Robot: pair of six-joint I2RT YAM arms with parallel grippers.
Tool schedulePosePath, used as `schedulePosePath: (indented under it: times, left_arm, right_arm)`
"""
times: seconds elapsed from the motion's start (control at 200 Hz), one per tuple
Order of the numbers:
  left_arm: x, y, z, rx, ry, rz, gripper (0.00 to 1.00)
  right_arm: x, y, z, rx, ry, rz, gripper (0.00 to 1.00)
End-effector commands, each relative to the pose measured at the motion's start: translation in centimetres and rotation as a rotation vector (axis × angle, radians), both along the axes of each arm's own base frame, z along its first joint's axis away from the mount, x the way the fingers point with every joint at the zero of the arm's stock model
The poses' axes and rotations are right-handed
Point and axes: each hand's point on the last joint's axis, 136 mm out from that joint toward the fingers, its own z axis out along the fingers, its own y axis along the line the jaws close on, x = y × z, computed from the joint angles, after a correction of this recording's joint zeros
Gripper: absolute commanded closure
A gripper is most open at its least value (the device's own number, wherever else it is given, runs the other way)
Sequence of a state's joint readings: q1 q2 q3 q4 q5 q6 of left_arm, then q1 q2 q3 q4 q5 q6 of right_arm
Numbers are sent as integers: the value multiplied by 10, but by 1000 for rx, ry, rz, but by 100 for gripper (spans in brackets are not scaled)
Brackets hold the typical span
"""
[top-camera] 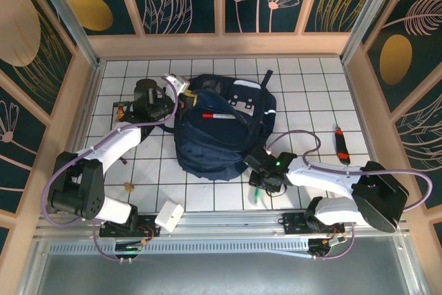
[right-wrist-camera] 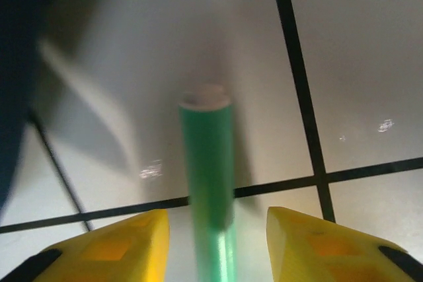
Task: Pack the student bag
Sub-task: Pick up a pen from the bottom-center of the table, then place the pen in the student bag.
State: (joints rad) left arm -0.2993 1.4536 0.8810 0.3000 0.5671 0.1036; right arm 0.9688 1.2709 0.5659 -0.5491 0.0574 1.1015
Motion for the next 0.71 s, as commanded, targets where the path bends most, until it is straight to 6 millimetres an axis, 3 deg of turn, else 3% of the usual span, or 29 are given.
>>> schedulePosePath:
  times: [0.0, 0.065, 0.11, 0.155, 0.235, 0.34, 0.405, 0.54, 0.701]
  left_arm:
    - [7, 6, 25, -46, -80, 37, 100]
    - [6, 6, 23, -44, -74, 38, 100]
    - [6, 6, 22, -42, -72, 38, 100]
    - [5, 6, 21, -39, -68, 36, 100]
    - [5, 6, 21, -31, -68, 35, 100]
    - [5, 6, 22, -29, -69, 32, 100]
    - [5, 5, 21, -36, -64, 29, 100]
    - [6, 2, 25, -60, -51, 17, 100]
    - [2, 1, 24, -51, -47, 5, 100]
  right_arm:
    - [-5, -5, -19, -18, 12, 16, 74]
    - [-4, -8, -19, -42, 7, 14, 83]
    - [0, -6, -11, -39, -10, 3, 100]
    - [8, -2, 6, -20, -52, -16, 100]
    - [32, 13, 60, 67, -170, -70, 100]
    - [75, 36, 150, 279, -331, -206, 100]
    - [99, 49, 182, 440, -347, -352, 100]
    - [130, 91, 196, 759, -233, -643, 100]
    - [169, 129, 180, 777, -206, -772, 100]
